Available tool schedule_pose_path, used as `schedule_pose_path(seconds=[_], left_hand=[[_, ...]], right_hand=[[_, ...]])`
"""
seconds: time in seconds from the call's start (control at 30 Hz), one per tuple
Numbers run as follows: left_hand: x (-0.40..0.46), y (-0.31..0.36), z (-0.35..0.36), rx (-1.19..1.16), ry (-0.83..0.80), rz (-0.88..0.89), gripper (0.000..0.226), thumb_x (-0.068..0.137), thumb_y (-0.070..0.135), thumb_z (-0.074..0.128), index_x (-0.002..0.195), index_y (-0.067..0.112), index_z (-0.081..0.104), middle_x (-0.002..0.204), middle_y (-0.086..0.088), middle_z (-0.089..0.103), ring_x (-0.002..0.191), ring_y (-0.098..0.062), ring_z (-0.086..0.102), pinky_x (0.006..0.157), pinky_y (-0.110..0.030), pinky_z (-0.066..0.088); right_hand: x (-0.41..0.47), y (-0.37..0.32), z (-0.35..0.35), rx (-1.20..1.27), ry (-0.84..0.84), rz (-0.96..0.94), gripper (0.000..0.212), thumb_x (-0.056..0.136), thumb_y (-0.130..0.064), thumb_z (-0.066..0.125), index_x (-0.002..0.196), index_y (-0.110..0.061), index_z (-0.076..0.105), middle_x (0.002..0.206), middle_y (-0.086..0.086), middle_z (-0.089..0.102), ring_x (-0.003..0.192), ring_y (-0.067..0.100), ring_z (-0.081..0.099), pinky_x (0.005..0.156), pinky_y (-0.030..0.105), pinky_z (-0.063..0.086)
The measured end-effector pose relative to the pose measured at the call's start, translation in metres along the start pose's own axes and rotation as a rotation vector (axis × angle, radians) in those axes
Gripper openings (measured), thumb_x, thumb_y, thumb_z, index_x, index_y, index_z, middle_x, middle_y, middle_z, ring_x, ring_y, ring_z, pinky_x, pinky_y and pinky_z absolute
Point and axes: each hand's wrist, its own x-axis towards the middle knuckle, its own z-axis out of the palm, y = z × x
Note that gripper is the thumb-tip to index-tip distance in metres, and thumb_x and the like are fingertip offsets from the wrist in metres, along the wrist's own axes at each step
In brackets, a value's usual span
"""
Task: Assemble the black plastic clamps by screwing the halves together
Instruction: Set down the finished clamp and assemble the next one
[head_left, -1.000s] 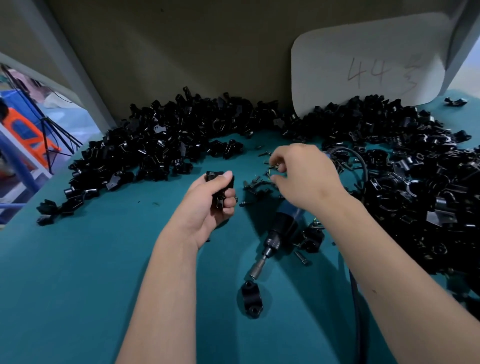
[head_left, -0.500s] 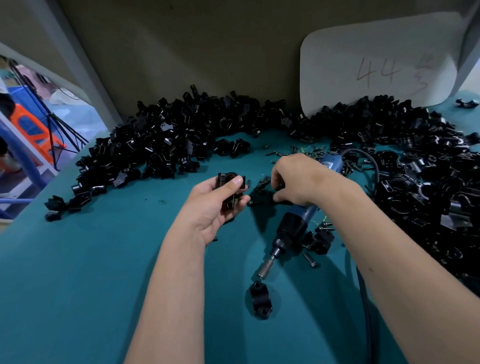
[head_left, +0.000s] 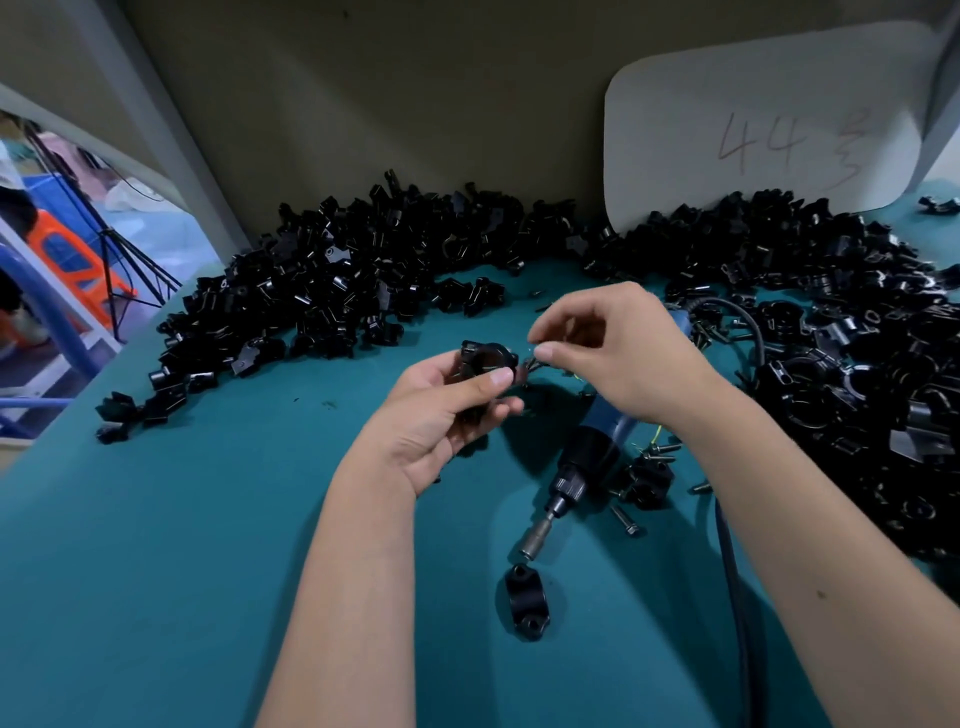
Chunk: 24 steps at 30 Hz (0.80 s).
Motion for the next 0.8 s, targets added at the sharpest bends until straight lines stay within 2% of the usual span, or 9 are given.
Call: schedule_pose_path(seconds=[0.1, 0.17, 0.33, 0.4, 0.53, 0.63, 0.8], left_hand=[[-0.002, -0.002, 0.003, 0.053, -0.085, -0.007, 0.036, 0.071, 0.009, 0.079, 0.105, 0.005, 0.073, 0.104, -0.013, 0.078, 0.077, -0.023, 0.076, 0.063, -0.019, 0.058], [-0.002, -0.003, 0.006, 0.060, -0.102, -0.009, 0.036, 0.071, 0.008, 0.079, 0.106, 0.003, 0.072, 0.105, -0.013, 0.078, 0.077, -0.023, 0.076, 0.062, -0.019, 0.058], [-0.004, -0.003, 0.008, 0.041, -0.106, -0.015, 0.037, 0.071, 0.008, 0.080, 0.106, 0.003, 0.071, 0.107, -0.012, 0.077, 0.077, -0.022, 0.076, 0.061, -0.018, 0.058], [-0.004, -0.002, 0.008, 0.039, -0.097, -0.016, 0.038, 0.070, 0.008, 0.080, 0.107, 0.002, 0.072, 0.108, -0.014, 0.075, 0.076, -0.021, 0.075, 0.060, -0.018, 0.058], [-0.006, -0.001, 0.010, 0.030, -0.108, -0.011, 0.046, 0.072, 0.007, 0.079, 0.117, 0.008, 0.072, 0.110, -0.014, 0.075, 0.075, -0.022, 0.075, 0.060, -0.019, 0.058], [-0.006, 0.000, 0.011, 0.034, -0.120, -0.002, 0.052, 0.072, 0.006, 0.079, 0.123, 0.012, 0.071, 0.111, -0.013, 0.076, 0.075, -0.023, 0.075, 0.061, -0.019, 0.059], [-0.005, -0.002, 0.012, -0.009, -0.110, -0.018, 0.036, 0.071, 0.006, 0.078, 0.107, 0.010, 0.079, 0.109, -0.014, 0.077, 0.077, -0.023, 0.076, 0.061, -0.019, 0.059]], right_hand=[[-0.008, 0.002, 0.003, 0.221, 0.092, 0.011, 0.008, 0.090, -0.016, 0.081, 0.093, -0.023, 0.082, 0.082, -0.004, 0.076, 0.080, 0.018, 0.071, 0.076, 0.026, 0.058], [-0.010, 0.004, 0.003, 0.283, 0.117, 0.018, 0.009, 0.090, -0.013, 0.080, 0.096, -0.021, 0.082, 0.085, -0.002, 0.078, 0.083, 0.022, 0.073, 0.081, 0.032, 0.060], [-0.012, 0.008, 0.001, 0.378, 0.095, 0.018, 0.011, 0.088, -0.010, 0.082, 0.096, -0.017, 0.079, 0.086, 0.003, 0.078, 0.083, 0.023, 0.075, 0.082, 0.034, 0.062], [-0.011, 0.008, 0.000, 0.391, 0.082, -0.014, 0.010, 0.088, -0.011, 0.082, 0.094, -0.018, 0.080, 0.085, 0.002, 0.078, 0.081, 0.020, 0.075, 0.080, 0.032, 0.062], [-0.010, 0.009, 0.001, 0.402, 0.064, -0.073, 0.012, 0.087, -0.011, 0.083, 0.090, -0.022, 0.080, 0.083, -0.004, 0.079, 0.078, 0.010, 0.075, 0.073, 0.019, 0.056], [-0.010, 0.011, 0.002, 0.384, 0.053, -0.084, 0.011, 0.086, -0.014, 0.083, 0.089, -0.024, 0.080, 0.084, -0.005, 0.079, 0.079, 0.010, 0.075, 0.074, 0.018, 0.055], [-0.010, 0.016, 0.004, 0.427, 0.050, -0.065, 0.012, 0.085, -0.012, 0.084, 0.089, -0.024, 0.081, 0.084, -0.004, 0.079, 0.080, 0.011, 0.076, 0.076, 0.020, 0.056]])
